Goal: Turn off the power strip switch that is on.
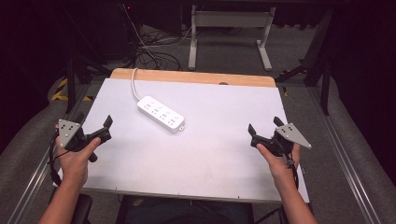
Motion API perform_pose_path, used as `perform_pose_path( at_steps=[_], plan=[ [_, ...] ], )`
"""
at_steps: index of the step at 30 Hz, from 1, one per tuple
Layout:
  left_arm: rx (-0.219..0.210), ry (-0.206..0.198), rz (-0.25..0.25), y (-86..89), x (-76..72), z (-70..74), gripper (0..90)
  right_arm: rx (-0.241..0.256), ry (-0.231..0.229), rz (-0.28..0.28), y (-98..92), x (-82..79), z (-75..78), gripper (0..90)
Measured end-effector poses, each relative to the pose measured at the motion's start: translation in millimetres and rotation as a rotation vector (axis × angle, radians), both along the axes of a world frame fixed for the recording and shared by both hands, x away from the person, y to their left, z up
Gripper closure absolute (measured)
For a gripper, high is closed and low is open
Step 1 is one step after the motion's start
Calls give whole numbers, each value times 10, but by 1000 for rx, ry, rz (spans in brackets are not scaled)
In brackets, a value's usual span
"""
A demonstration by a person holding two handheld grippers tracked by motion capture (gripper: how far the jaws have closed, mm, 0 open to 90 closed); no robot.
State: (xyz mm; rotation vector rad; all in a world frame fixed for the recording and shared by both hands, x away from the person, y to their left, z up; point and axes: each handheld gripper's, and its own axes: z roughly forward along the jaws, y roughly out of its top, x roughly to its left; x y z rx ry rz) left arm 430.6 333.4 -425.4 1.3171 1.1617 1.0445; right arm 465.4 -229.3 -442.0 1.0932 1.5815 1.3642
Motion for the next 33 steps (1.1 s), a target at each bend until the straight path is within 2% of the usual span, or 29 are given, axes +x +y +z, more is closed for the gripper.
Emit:
perform_pose_path(
  at_steps=[29,33],
  plan=[
    [-9,10,12,13,18,-11,87,3,5,13,9,4,-10,35],
    [-11,9,13,17,20,-13,129,5,5,11,10,7,-9,35]
  ],
)
